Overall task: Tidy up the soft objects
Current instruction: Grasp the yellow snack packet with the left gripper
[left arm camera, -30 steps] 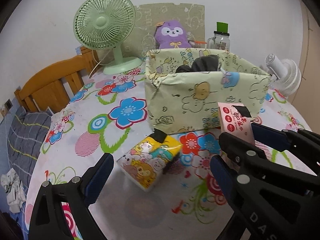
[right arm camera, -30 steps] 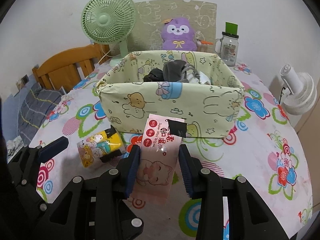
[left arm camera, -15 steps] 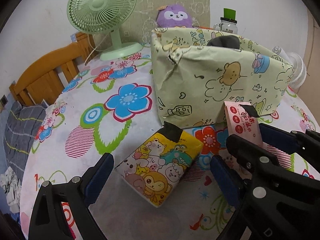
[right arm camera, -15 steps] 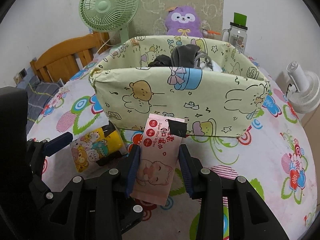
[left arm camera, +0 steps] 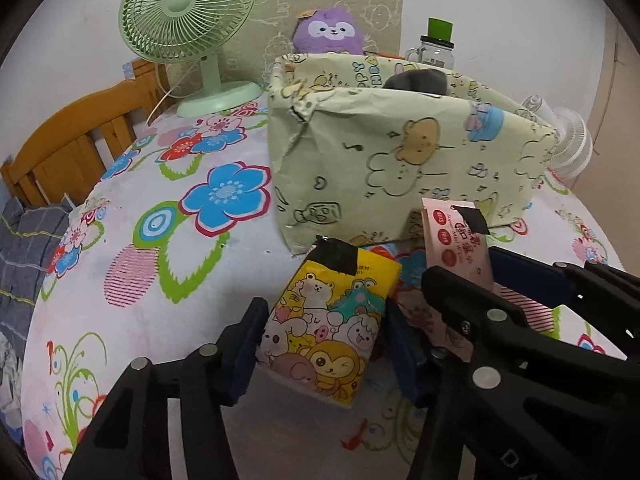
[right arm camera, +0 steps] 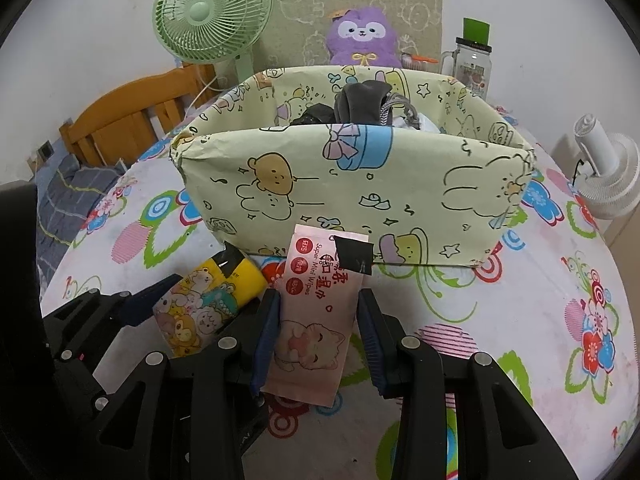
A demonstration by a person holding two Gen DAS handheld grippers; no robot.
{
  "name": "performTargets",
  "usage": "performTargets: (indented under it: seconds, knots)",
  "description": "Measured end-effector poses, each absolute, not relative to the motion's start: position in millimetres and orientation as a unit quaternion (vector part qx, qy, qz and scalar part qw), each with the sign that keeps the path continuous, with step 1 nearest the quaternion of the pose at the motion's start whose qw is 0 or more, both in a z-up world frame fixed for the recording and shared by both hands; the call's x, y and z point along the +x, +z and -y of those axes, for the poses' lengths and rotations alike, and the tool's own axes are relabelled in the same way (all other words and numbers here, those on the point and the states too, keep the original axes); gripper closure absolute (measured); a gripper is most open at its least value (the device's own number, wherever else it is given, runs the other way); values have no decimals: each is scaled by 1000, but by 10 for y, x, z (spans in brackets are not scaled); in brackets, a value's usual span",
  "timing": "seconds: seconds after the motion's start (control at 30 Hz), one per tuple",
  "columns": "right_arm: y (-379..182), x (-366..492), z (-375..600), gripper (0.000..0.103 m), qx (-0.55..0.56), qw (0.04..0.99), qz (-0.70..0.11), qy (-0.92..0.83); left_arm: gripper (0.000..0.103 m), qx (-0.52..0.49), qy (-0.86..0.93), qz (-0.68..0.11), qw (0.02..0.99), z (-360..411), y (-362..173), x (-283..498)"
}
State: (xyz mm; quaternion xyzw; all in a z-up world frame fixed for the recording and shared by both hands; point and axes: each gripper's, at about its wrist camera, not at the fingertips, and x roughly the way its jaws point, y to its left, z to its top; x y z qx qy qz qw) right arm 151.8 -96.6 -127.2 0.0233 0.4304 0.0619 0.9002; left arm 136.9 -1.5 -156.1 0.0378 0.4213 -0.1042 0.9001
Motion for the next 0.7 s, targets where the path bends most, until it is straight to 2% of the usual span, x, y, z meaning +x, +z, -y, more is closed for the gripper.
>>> performTargets:
  seconds: [0.13, 0.7]
  knots:
    - [-1247, 1443, 1034, 61, 25, 902, -427, 59, 49, 39, -110, -419, 900, 88, -1509, 1274]
    - [-924, 1028, 1446, 61, 48, 921, -385, 40, 49, 44, -127, -377, 916, 444, -1121, 858]
